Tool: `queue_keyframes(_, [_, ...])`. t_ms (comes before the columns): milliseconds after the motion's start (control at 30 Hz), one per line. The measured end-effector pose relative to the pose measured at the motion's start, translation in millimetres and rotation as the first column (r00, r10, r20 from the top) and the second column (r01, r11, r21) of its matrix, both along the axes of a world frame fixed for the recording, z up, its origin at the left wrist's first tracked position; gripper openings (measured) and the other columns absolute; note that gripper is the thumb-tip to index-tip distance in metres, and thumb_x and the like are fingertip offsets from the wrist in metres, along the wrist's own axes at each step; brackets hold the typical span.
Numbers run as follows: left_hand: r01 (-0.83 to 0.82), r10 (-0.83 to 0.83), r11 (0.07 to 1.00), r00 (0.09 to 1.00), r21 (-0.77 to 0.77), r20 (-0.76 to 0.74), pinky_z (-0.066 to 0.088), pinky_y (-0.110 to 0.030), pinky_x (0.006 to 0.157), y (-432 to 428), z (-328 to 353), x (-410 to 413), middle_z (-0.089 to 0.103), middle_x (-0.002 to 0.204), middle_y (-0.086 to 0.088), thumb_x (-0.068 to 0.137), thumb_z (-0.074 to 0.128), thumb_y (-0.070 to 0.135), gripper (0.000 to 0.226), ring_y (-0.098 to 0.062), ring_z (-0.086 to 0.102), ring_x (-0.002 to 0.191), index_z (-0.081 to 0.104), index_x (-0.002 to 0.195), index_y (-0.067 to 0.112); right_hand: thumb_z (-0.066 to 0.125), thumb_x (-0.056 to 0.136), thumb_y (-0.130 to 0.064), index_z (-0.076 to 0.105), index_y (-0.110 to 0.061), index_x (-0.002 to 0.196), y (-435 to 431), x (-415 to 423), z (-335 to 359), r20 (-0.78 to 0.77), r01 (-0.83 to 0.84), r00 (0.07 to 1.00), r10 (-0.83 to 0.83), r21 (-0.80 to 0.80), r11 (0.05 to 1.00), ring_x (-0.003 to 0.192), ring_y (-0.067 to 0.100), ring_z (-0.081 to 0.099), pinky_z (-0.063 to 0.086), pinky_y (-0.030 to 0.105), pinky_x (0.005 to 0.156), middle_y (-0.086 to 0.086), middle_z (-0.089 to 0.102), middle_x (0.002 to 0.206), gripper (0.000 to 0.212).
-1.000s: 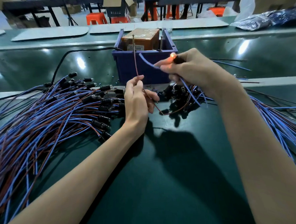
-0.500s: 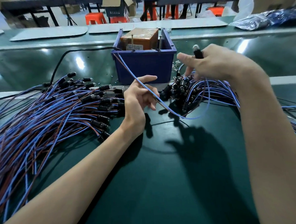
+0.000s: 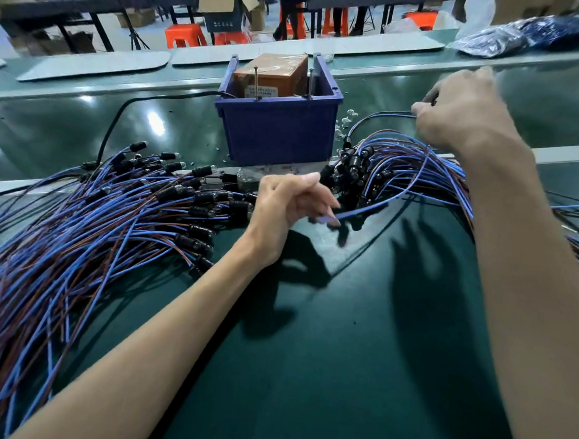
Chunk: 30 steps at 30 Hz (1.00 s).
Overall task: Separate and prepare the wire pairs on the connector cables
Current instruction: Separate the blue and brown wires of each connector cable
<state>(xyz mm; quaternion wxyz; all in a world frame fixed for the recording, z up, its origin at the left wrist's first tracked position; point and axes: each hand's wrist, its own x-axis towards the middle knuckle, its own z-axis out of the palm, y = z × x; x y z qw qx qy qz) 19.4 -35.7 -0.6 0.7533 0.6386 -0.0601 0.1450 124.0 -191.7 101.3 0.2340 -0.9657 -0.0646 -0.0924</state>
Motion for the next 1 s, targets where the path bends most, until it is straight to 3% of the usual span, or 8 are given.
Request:
queue_keyframes(167, [0.061, -0.057, 0.997, 0.995, 0.05, -0.084, 0.04, -0.036, 0.061, 3, 1, -2, 0.063, 0.054, -0.012, 0.086, 0.029, 0.048, 0.066, -0.025, 0.059, 0.05, 0.073, 0.063, 0.005, 0.05, 0.098, -0.013, 0.055, 0.003, 0.128, 4, -2, -3, 0.096, -0.11, 0.989, 0.113, -0.036, 0.993, 0.118, 0.033, 0.048, 0.026, 0.026, 0.108, 0.019, 0.026, 0.143, 0.034])
queue_keyframes(333, [0.0, 0.005, 0.999, 0.996, 0.053, -0.092, 0.04, -0.029, 0.055, 0, 2, -1, 0.063, 0.054, -0.009, 0.087, 0.024, 0.044, 0.064, -0.021, 0.054, 0.049, 0.071, 0.07, 0.003, 0.047, 0.1, -0.035, 0.056, -0.016, 0.13, 19, -2, -19, 0.001, -0.197, 0.98, 0.198, -0.065, 0.978, 0.133, 0.033, 0.029, 0.023, 0.036, 0.113, 0.018, 0.032, 0.139, 0.037])
queue_keyframes(467, [-0.01, 0.016, 0.998, 0.996, 0.066, -0.086, 0.041, -0.024, 0.052, -1, 3, 0, 0.061, 0.054, -0.008, 0.088, 0.024, 0.043, 0.063, -0.019, 0.052, 0.048, 0.068, 0.074, 0.001, 0.048, 0.099, -0.038, 0.061, -0.016, 0.124, 21, 2, -19, -0.043, -0.193, 0.981, 0.191, -0.045, 0.98, 0.124, 0.036, 0.047, 0.038, 0.04, 0.102, 0.019, 0.056, 0.13, 0.035])
queue_keyframes(567, [-0.011, 0.016, 0.998, 0.997, 0.067, -0.079, 0.042, -0.024, 0.052, -1, 2, -1, 0.061, 0.054, -0.008, 0.089, 0.023, 0.043, 0.063, -0.019, 0.052, 0.048, 0.068, 0.074, 0.001, 0.047, 0.1, -0.038, 0.06, -0.003, 0.121, 24, 0, -18, -0.094, -0.272, 0.96, 0.264, -0.089, 0.958, 0.118, 0.035, 0.05, 0.04, 0.036, 0.095, 0.022, 0.056, 0.128, 0.043])
queue_keyframes(733, [-0.012, 0.018, 0.997, 0.996, 0.079, -0.084, 0.041, -0.025, 0.053, -1, 2, 0, 0.061, 0.055, -0.008, 0.088, 0.024, 0.043, 0.062, -0.02, 0.052, 0.049, 0.068, 0.075, 0.001, 0.032, 0.105, -0.027, 0.043, 0.002, 0.134, 32, -5, -25, -0.253, -0.34, 0.925, 0.283, -0.223, 0.914, 0.131, 0.036, 0.038, 0.035, 0.037, 0.1, 0.024, 0.04, 0.144, 0.042])
queue_keyframes(833, [-0.015, 0.023, 0.996, 0.996, 0.089, -0.089, 0.039, -0.029, 0.055, -2, 3, -1, 0.061, 0.054, -0.007, 0.088, 0.024, 0.043, 0.062, -0.021, 0.051, 0.049, 0.068, 0.075, 0.001, 0.032, 0.104, -0.023, 0.017, 0.005, 0.148, 34, -7, -24, -0.308, -0.332, 0.918, 0.251, -0.245, 0.911, 0.136, 0.036, 0.034, 0.032, 0.037, 0.103, 0.026, 0.031, 0.15, 0.054])
queue_keyframes(933, [-0.026, 0.035, 0.995, 0.995, 0.099, -0.092, 0.039, -0.029, 0.055, -2, 3, 0, 0.06, 0.054, -0.007, 0.087, 0.025, 0.043, 0.061, -0.022, 0.051, 0.049, 0.068, 0.075, 0.001, 0.032, 0.102, -0.047, 0.007, 0.003, 0.151, 35, -7, -24, -0.369, -0.372, 0.889, 0.272, -0.234, 0.898, 0.142, 0.032, 0.027, 0.027, 0.037, 0.109, 0.019, 0.023, 0.157, 0.074])
queue_keyframes(1000, [-0.035, 0.045, 0.994, 0.994, 0.104, -0.097, 0.039, -0.03, 0.056, -2, 2, 0, 0.06, 0.054, -0.007, 0.087, 0.026, 0.044, 0.061, -0.022, 0.051, 0.049, 0.068, 0.075, 0.002, 0.028, 0.094, -0.067, 0.022, -0.002, 0.149, 34, -7, -23, -0.391, -0.388, 0.876, 0.281, -0.226, 0.894, 0.14, 0.03, 0.032, 0.028, 0.039, 0.108, 0.014, 0.029, 0.156, 0.085])
